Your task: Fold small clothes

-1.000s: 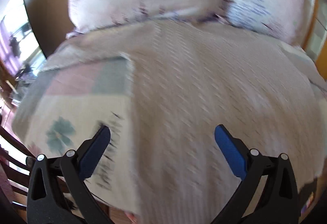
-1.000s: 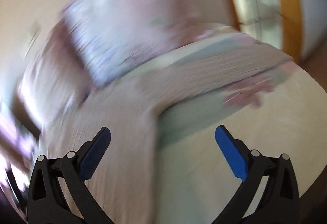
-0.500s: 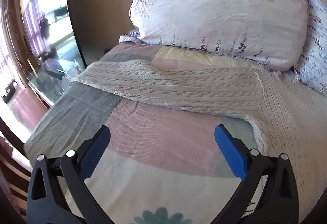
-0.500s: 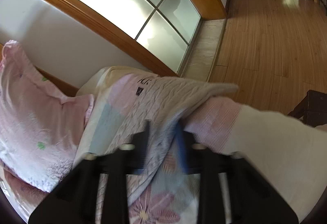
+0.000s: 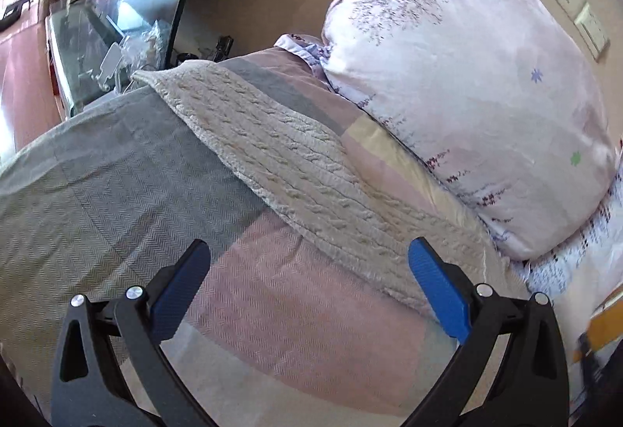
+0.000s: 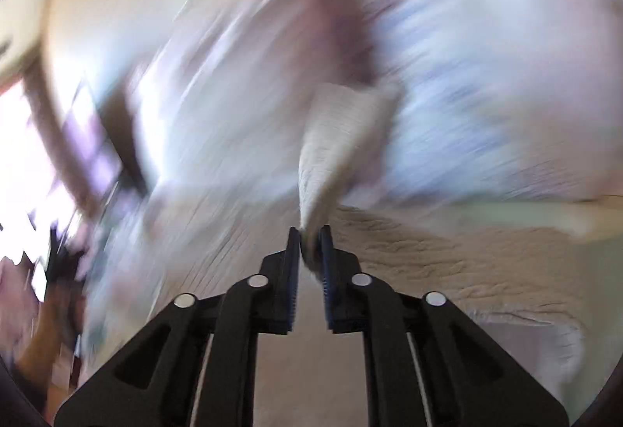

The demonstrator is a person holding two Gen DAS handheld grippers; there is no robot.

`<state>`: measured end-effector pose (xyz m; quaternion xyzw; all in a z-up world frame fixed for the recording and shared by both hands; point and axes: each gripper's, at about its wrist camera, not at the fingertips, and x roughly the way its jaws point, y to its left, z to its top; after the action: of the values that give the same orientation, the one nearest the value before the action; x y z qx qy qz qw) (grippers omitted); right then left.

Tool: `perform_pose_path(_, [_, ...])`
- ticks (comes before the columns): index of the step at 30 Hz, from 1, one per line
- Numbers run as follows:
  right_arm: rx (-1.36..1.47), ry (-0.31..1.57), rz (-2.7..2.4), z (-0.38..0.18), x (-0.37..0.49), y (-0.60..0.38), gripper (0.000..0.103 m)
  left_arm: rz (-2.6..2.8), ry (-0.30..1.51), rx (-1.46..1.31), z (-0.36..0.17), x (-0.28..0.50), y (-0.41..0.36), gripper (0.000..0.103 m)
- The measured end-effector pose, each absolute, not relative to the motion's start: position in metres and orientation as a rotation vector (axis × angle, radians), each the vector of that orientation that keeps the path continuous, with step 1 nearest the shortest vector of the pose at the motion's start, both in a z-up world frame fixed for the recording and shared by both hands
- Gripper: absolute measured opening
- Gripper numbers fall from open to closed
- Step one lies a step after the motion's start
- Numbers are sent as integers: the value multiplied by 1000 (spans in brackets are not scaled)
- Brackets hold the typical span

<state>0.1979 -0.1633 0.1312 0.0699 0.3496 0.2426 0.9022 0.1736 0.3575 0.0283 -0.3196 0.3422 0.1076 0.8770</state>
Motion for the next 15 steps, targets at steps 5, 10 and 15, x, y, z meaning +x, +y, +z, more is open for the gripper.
perform_pose_path(5, [66,885,646,86,175,-98,63,262,677,-854,18,183,392,100])
perform_pose_path(10, [163,780,491,115,193,-182,85,307,573,-1059,8,189,434,79])
perform_pose_path(15, [311,776,351,112,184,-260,89,333,547,-1195,0,203,463,53])
